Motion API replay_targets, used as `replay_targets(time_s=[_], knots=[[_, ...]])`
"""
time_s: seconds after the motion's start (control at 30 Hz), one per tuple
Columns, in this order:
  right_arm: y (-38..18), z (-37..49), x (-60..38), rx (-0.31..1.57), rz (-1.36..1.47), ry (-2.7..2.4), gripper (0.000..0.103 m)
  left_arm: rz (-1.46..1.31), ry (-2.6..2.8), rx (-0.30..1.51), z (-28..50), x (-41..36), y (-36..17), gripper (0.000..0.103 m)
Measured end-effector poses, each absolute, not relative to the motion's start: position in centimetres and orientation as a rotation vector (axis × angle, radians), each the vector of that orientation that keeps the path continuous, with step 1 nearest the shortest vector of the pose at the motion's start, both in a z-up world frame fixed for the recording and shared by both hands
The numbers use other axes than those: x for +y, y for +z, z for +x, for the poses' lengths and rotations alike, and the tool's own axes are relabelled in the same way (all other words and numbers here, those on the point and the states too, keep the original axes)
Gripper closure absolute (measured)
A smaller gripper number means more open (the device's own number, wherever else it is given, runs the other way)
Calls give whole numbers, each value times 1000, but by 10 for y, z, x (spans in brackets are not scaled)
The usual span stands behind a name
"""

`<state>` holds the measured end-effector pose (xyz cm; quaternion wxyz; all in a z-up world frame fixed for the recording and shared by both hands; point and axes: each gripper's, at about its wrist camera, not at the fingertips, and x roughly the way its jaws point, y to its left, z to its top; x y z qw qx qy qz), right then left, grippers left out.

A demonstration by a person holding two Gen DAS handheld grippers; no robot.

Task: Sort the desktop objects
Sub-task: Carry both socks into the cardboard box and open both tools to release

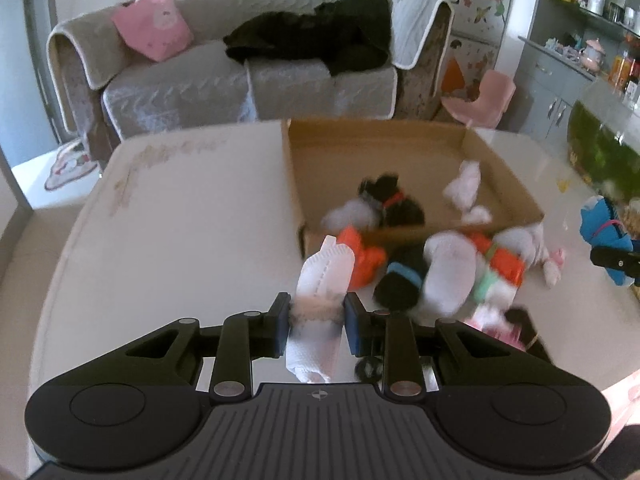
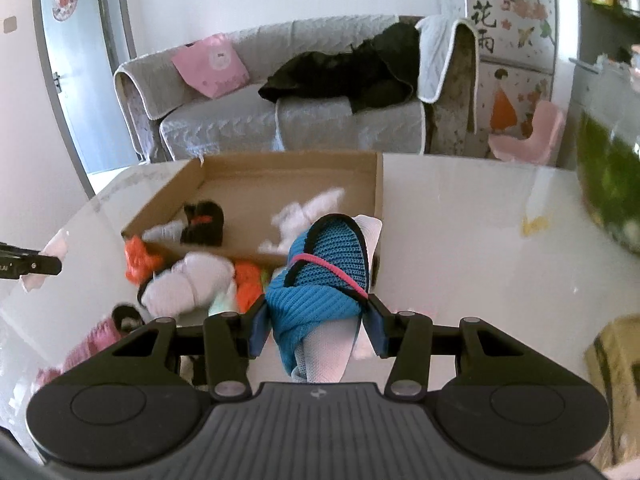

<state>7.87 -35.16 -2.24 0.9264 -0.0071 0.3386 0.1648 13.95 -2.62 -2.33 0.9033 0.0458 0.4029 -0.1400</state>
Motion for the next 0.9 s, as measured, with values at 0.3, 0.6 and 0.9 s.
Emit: replay_targets(time_s=[0.3, 0.6, 0.9], knots=[[-2, 139, -324, 696, -47, 391, 58, 111, -302, 838, 201, -73, -7, 68], [5, 185, -298, 711, -62, 429, 58, 131, -279, 839, 253, -99, -6, 68], [3, 188, -283, 724, -86, 451, 58, 127, -283, 852, 271, -108, -15, 68]])
